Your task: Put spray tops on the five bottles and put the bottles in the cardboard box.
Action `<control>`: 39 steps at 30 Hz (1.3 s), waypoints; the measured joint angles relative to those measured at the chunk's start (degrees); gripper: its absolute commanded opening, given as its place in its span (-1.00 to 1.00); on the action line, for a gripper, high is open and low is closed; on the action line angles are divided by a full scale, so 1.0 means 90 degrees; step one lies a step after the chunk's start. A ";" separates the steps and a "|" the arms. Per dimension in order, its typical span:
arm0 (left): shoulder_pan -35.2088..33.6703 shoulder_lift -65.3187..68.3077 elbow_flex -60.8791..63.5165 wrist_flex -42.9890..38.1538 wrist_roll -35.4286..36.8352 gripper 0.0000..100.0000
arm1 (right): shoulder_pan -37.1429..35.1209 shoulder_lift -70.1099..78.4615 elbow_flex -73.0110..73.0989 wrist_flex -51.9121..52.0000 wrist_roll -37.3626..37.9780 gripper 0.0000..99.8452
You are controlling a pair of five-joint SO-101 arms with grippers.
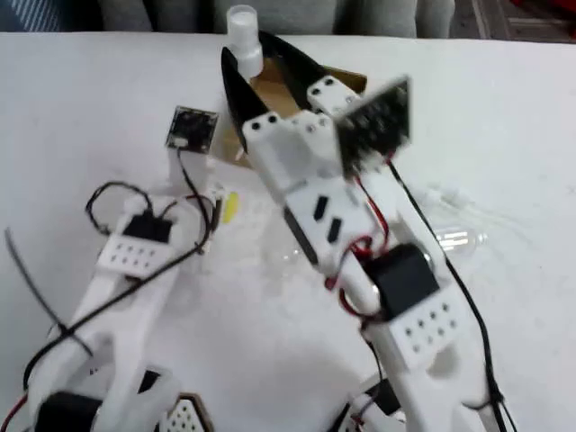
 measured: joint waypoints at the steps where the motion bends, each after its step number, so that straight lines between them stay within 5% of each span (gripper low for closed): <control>1: 0.0000 -0.0205 0.0215 -0.0195 0.0000 -0.95 | -0.0068 -0.0049 0.0000 -0.0010 0.0000 -0.97; 25: 0.0713 -0.6886 0.3585 -0.0733 0.0000 -0.95 | -0.0147 0.0039 0.0068 -0.0293 0.0000 -0.97; 39: 0.0899 -0.8000 0.4015 -0.0733 -0.0010 -0.95 | -0.0772 0.0049 0.0352 -0.0283 0.0000 -0.97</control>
